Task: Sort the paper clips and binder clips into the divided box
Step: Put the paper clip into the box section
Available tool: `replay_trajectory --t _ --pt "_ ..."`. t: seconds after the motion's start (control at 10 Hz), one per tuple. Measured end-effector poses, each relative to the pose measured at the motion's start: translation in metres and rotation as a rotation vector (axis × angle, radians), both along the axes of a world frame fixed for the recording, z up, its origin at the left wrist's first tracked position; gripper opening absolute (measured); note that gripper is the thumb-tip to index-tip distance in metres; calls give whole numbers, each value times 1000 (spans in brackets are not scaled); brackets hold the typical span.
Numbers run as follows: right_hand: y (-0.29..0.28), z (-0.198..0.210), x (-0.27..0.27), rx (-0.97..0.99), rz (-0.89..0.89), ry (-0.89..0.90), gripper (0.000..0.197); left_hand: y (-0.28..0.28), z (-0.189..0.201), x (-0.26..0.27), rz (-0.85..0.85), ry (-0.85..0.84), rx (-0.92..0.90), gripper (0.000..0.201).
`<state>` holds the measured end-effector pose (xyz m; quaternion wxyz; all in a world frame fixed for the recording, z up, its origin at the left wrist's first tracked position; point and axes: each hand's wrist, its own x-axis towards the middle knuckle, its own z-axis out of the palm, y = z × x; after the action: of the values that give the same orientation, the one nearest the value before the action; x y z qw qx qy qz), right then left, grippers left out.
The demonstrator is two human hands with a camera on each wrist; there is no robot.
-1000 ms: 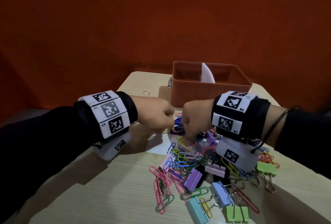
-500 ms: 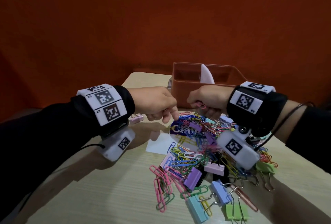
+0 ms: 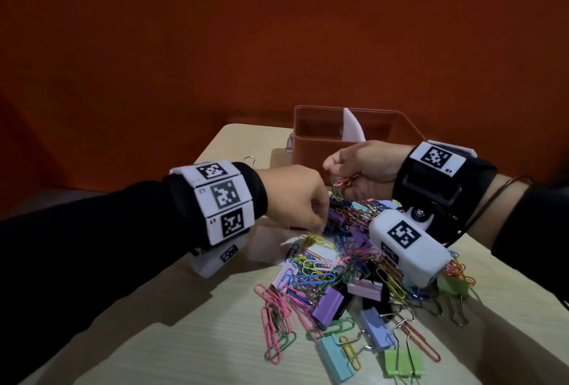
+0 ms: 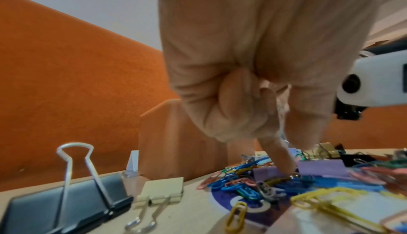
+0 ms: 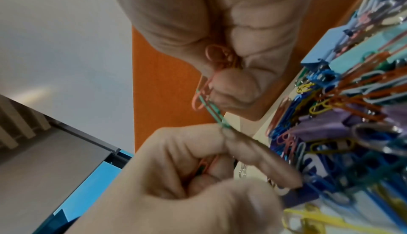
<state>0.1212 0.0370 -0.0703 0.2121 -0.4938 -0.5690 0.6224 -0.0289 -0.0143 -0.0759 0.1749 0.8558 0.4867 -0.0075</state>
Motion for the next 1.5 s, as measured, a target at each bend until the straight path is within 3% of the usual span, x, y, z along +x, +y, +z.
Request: replay_trajectory --t 0.2,0.3,0.4,0.6,0.7,0.8,0.9,1.0,1.2,1.3,1.5 --pt "3 -4 6 -68 53 52 28 4 -5 7 -122 149 108 9" --pt "2 -2 10 -76 100 41 37 5 -8 8 -97 174 98 12" --pt "1 3 13 -63 147 34 42 8 4 6 36 116 19 27" --pt "13 26 14 -12 47 122 41 32 37 -4 294 -373 -173 18" --pt "27 41 11 43 -66 148 40 45 49 -2 430 -580 -140 19" --pt "43 49 7 142 -217 113 42 58 52 2 537 -712 -101 18" --pt "57 47 -1 262 -352 -17 41 69 47 5 634 -754 -122 19" --pt "62 42 -9 296 -414 -32 39 74 46 6 668 -789 -155 20" --pt "56 41 -15 292 -344 -9 35 72 42 9 661 -772 -147 22" --pt "54 38 -13 363 -302 -102 35 68 40 7 613 -681 -101 33" --pt "53 34 -14 575 -172 -430 34 63 42 0 407 -342 8 38"
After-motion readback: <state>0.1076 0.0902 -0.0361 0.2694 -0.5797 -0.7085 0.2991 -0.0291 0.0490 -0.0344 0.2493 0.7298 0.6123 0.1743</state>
